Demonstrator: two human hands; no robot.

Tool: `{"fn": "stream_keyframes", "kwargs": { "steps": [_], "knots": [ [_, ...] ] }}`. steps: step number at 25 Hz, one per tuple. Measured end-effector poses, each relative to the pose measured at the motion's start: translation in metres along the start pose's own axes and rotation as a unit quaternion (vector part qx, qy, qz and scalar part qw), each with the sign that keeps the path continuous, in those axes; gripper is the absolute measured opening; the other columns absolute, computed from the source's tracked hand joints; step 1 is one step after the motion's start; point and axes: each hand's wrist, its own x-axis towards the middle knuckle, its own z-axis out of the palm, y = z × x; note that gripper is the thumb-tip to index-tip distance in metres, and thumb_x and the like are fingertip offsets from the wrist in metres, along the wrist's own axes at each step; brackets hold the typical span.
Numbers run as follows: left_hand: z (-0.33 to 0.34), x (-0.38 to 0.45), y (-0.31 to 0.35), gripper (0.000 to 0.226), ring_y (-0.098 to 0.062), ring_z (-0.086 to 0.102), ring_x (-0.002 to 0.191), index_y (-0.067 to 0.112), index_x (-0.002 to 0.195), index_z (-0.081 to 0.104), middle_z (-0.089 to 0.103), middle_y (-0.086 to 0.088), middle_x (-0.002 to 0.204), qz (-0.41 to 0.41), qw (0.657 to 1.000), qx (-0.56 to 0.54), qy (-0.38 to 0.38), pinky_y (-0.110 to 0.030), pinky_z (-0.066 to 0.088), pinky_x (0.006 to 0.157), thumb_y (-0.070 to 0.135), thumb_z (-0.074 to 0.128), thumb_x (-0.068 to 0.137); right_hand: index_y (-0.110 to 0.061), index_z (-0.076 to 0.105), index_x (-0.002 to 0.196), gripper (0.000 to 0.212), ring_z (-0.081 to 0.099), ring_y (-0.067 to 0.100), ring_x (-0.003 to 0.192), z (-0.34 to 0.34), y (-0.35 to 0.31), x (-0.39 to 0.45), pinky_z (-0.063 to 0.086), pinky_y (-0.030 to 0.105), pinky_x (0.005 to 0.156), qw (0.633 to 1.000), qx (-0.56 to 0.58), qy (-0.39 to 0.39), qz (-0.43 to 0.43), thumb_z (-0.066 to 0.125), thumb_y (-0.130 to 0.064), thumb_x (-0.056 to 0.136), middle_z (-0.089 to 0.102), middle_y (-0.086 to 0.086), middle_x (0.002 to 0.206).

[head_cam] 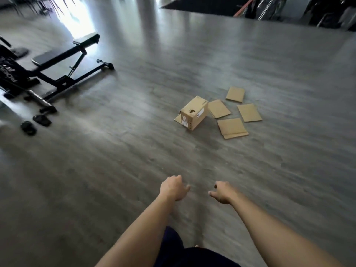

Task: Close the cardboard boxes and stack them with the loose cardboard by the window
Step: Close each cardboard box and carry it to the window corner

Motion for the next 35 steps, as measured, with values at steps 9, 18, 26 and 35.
{"fn": "stream_keyframes", "kwargs": {
  "steps": [9,18,26,35],
  "knots": [
    [-0.099,0.194,0.033,0.050,-0.029,0.058,0.119,0.015,0.126,0.060,0.064,-0.008,0.128,0.023,0.999,0.005,-0.043,-0.036,0.049,0.097,0.049,0.051,0.091,-0.015,0.057,0.130,0.053,0.056,0.030,0.122,-0.128,-0.025,0.153,0.048,0.034,0.096,0.999,0.032,-0.001,0.033,0.055,-0.054,0.093,0.060,0.011,0.135],
    [-0.195,0.359,0.112,0.049,-0.027,0.060,0.119,0.017,0.126,0.061,0.064,-0.006,0.129,0.046,0.997,0.014,-0.061,-0.033,0.051,0.096,0.049,0.052,0.089,-0.013,0.054,0.134,0.053,0.054,0.028,0.126,-0.249,-0.012,0.269,0.044,0.031,0.097,0.992,0.096,0.011,0.077,0.056,-0.049,0.095,0.057,0.011,0.138],
    [-0.230,0.469,0.200,0.057,-0.025,0.056,0.124,0.017,0.133,0.055,0.060,-0.004,0.134,0.018,0.998,0.028,-0.060,-0.036,0.048,0.099,0.054,0.051,0.090,-0.010,0.055,0.132,0.053,0.054,0.030,0.125,-0.362,0.057,0.384,0.045,0.033,0.098,0.996,0.068,-0.002,0.054,0.055,-0.048,0.096,0.058,0.013,0.136],
    [-0.259,0.551,0.269,0.056,-0.026,0.058,0.120,0.015,0.133,0.055,0.062,-0.007,0.130,-0.004,0.998,-0.013,-0.059,-0.037,0.048,0.095,0.055,0.050,0.094,-0.017,0.061,0.120,0.048,0.058,0.029,0.116,-0.453,0.084,0.495,0.046,0.032,0.088,0.999,-0.015,-0.034,0.015,0.054,-0.055,0.091,0.063,0.008,0.127]
  ]
}}
